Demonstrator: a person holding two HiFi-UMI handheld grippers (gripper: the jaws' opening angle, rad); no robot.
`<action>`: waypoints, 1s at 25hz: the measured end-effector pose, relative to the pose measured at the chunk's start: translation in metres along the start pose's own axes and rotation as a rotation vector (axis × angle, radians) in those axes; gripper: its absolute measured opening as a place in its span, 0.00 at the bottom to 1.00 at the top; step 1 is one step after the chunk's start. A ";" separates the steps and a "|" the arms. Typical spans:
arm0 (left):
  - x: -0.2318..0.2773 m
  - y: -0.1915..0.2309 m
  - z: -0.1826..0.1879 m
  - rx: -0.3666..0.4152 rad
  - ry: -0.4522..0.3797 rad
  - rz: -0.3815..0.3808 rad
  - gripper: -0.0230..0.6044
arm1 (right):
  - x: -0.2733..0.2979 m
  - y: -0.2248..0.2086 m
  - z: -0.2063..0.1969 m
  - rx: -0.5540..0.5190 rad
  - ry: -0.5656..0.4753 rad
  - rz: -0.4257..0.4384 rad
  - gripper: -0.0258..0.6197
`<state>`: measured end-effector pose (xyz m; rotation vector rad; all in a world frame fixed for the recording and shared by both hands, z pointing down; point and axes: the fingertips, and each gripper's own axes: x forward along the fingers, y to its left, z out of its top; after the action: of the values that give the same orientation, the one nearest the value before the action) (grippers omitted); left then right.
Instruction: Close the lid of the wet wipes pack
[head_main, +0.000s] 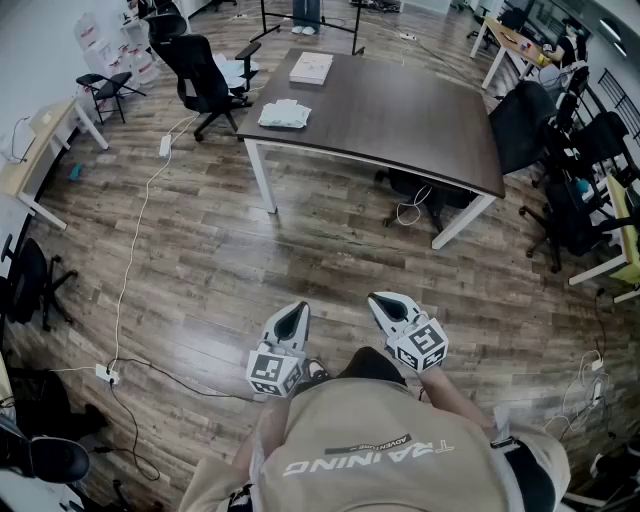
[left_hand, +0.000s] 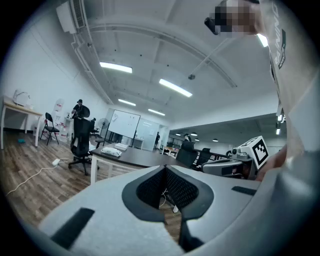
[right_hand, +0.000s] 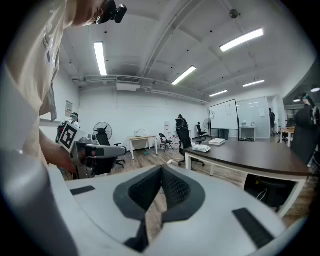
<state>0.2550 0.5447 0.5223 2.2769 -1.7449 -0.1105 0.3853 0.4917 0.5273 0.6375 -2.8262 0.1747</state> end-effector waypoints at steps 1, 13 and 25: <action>-0.003 0.001 -0.003 -0.008 0.006 0.000 0.05 | 0.002 0.004 0.000 0.043 -0.012 0.007 0.06; -0.004 0.003 0.009 -0.001 -0.004 -0.052 0.05 | 0.017 0.014 0.022 0.081 -0.055 -0.003 0.06; 0.029 -0.002 -0.022 -0.079 0.104 -0.109 0.05 | 0.005 -0.016 -0.003 0.131 0.024 -0.074 0.06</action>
<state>0.2697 0.5213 0.5457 2.2780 -1.5380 -0.0786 0.3889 0.4754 0.5322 0.7605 -2.7798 0.3540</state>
